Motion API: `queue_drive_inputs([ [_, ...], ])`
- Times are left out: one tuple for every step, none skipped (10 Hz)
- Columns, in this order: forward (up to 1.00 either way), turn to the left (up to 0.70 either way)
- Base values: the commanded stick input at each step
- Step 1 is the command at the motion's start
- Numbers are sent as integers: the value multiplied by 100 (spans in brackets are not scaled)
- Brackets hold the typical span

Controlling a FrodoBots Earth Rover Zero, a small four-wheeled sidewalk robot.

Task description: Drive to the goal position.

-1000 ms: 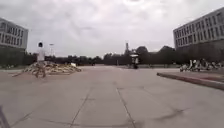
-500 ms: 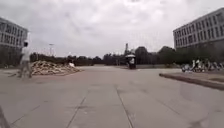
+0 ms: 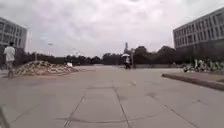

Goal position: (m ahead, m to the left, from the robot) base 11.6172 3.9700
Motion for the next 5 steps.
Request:
queue_drive_inputs([
  [70, 0],
  [70, 0],
  [70, 0],
  [70, 0],
  [70, 0],
])
